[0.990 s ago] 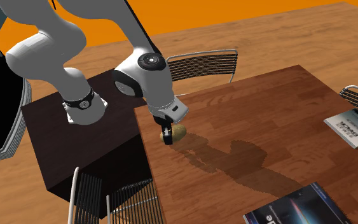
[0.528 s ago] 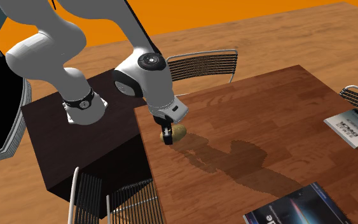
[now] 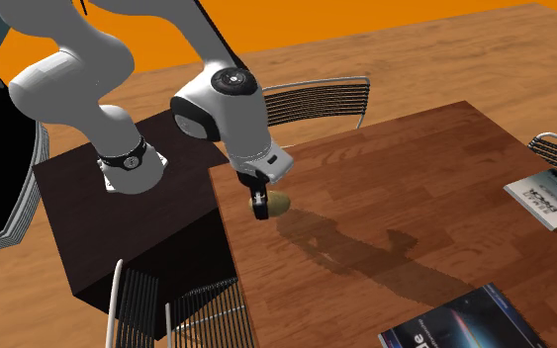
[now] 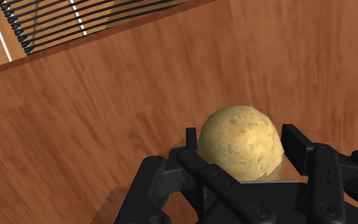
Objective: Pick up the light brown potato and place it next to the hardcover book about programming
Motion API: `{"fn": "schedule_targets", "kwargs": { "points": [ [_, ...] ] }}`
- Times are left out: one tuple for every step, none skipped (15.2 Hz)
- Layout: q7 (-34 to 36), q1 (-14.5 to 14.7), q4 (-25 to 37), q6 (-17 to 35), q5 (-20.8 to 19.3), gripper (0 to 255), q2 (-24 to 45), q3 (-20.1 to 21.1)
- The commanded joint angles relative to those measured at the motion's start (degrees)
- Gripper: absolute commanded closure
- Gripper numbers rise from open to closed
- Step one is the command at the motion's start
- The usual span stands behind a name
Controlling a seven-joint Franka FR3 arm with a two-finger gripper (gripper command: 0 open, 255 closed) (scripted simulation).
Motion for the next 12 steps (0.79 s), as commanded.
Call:
{"fn": "schedule_targets", "kwargs": {
  "points": [
    [0.22, 0.04, 0.00, -1.93, -0.07, 255, -1.90, 0.05],
    [0.26, 0.03, 0.06, -2.92, -0.10, 255, -2.83, 0.04],
    [0.29, 0.01, 0.14, -3.91, -0.12, 255, -3.74, 0.04],
    [0.33, 0.01, 0.24, -4.91, -0.15, 255, -4.64, 0.03],
    [0.37, 0.00, 0.35, -5.90, -0.17, 255, -5.52, 0.02],
    [0.40, -0.01, 0.48, -6.90, -0.20, 255, -6.39, 0.01],
    [0.44, -0.02, 0.62, -7.89, -0.22, 255, -7.24, 0.00],
    [0.47, -0.03, 0.78, -8.88, -0.25, 255, -8.08, -0.01],
    [0.51, -0.04, 0.96, -9.88, -0.27, 255, -8.89, -0.03],
    [0.54, -0.05, 1.15, -10.87, -0.30, 255, -9.69, -0.04],
    [0.57, -0.06, 1.35, -11.85, -0.32, 255, -10.47, -0.05],
    [0.60, -0.07, 1.57, -12.84, -0.35, 255, -11.24, -0.07]
  ]
}}
